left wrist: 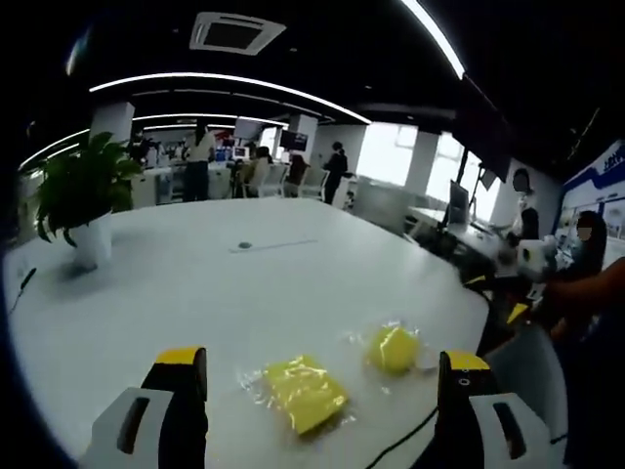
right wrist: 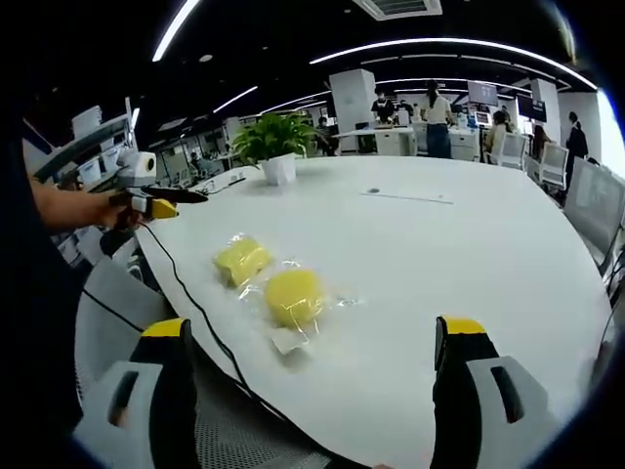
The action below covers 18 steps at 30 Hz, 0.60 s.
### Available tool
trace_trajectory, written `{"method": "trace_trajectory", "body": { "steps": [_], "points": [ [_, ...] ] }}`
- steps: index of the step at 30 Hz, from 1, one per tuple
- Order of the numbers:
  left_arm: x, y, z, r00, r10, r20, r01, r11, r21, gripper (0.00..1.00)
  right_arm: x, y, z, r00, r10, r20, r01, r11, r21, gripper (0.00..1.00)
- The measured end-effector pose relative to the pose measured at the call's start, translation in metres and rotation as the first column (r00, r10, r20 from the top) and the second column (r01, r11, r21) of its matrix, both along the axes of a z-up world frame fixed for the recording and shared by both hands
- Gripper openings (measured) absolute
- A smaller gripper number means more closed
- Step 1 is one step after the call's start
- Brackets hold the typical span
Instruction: Compare the silicone blocks by pressing each to a similar depth, holding the contact briefly, and releasing to observe deformation and rebound differences across the visible hardness samples.
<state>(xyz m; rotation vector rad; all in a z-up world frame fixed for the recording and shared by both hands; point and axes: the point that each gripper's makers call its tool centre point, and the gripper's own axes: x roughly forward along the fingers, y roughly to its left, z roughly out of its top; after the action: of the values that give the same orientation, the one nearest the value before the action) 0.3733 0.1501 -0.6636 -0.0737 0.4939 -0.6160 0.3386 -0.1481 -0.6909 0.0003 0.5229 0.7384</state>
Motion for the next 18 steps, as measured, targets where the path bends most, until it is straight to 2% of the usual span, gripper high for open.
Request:
{"method": "trace_trajectory", "body": {
  "steps": [13, 18],
  "points": [
    [-0.032, 0.013, -0.017, 0.999, 0.041, -0.035, -0.041, 0.999, -0.001, 1.0, -0.004, -0.001, -0.001, 1.0, -0.007, -0.001, 0.007, 1.0, -0.011, 0.96],
    [-0.043, 0.021, -0.024, 0.998, 0.05, -0.028, -0.05, 0.999, 0.007, 1.0, -0.007, -0.005, -0.005, 1.0, -0.024, -0.003, 0.023, 0.999, -0.027, 0.97]
  ]
}}
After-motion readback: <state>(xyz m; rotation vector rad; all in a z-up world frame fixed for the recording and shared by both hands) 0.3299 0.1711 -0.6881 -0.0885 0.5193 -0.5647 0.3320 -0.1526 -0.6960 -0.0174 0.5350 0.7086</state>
